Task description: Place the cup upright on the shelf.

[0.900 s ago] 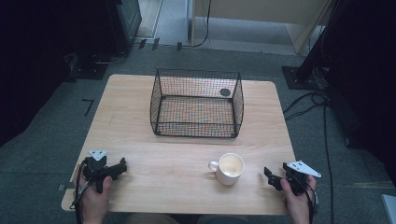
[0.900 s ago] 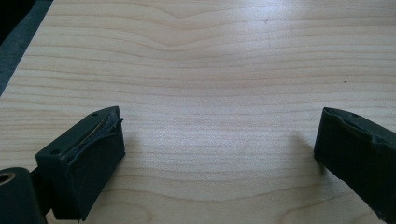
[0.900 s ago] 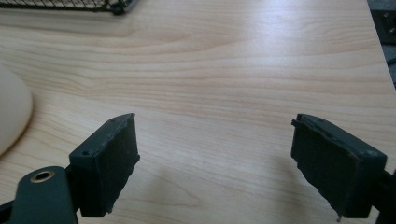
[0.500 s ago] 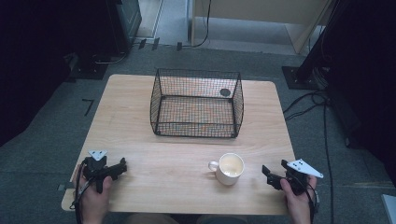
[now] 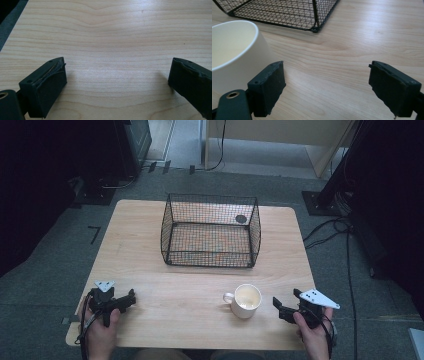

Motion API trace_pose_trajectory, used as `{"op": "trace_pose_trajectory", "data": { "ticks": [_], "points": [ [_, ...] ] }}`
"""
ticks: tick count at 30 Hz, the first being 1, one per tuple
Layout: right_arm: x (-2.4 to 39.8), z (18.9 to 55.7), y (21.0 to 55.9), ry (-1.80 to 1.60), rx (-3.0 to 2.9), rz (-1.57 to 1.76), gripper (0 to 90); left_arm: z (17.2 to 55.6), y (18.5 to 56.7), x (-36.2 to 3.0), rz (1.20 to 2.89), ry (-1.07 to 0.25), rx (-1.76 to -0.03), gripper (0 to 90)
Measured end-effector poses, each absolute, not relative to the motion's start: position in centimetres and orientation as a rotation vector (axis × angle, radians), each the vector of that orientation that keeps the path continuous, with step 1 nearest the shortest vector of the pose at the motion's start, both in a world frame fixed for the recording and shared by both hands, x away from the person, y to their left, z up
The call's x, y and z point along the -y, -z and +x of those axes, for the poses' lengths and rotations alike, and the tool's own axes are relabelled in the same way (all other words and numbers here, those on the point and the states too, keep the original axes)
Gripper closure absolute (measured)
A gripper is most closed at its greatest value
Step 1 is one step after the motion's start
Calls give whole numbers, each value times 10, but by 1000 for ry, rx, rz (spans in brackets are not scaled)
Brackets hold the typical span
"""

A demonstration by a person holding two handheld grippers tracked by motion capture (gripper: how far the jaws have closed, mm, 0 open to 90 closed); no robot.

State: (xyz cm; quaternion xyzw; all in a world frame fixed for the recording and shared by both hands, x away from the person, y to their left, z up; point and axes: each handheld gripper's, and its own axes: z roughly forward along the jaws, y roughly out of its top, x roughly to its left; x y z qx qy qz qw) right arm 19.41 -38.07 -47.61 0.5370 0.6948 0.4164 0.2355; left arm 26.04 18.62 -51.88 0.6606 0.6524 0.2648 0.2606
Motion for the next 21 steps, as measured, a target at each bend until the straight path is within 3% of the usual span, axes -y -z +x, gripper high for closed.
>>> {"op": "trace_pose_trajectory", "data": {
  "ticks": [13,21],
  "points": [
    [362,193,464,-1209,-1974,1401,128,260,519,-186,1789,-717,-1767,18],
    [347,192,459,-1260,-2044,1350,61,260,519,-186,1789,-717,-1767,18]
  ]
}}
